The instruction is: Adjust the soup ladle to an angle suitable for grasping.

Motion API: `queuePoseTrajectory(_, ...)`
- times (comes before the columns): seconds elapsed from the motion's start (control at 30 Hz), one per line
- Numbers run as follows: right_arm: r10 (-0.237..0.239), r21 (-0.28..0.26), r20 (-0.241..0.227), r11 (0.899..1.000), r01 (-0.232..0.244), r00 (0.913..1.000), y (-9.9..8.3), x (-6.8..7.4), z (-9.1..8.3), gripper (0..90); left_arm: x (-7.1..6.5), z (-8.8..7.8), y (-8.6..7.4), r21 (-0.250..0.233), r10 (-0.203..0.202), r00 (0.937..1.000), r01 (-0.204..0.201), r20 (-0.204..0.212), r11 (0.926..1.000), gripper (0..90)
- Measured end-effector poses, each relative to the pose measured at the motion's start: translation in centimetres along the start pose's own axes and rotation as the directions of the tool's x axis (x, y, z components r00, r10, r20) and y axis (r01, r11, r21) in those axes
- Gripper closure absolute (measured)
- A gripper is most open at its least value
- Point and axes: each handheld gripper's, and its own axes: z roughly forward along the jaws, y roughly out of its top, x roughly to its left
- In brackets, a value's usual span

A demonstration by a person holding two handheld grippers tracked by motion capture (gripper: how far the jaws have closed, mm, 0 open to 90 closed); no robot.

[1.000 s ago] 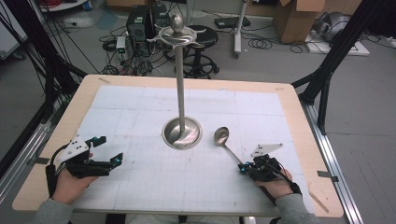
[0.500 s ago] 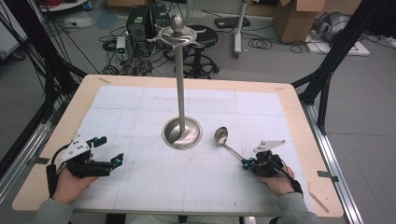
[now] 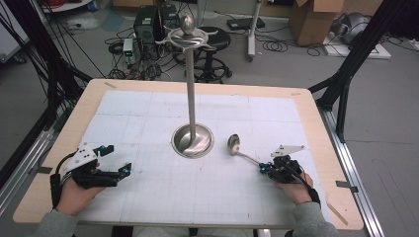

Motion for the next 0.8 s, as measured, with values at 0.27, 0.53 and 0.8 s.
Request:
queuePoseTrajectory(0.27, 0.016, -0.012, 0.038, 1.000, -0.015, 0.9991, 0.1, -0.7, 0.1, 90.0, 0.0, 0.0, 0.0, 0.000, -0.001, 1.0000, 0.001, 0.000, 1.0000, 5.4)
queuePoseTrajectory(0.53, 0.029, -0.026, 0.067, 0.999, -0.027, 0.9973, 0.4, -1.6, 0.6, 90.0, 0.0, 0.2, -0.1, 0.006, -0.001, 1.0000, 0.001, 0.008, 1.0000, 5.4)
queuePoseTrajectory(0.8, 0.038, -0.046, 0.084, 0.998, -0.035, 0.9957, 0.8, -2.5, 1.1, 90.0, 0.0, 0.2, -0.1, 0.010, 0.000, 0.9999, 0.000, 0.011, 1.0000, 5.4)
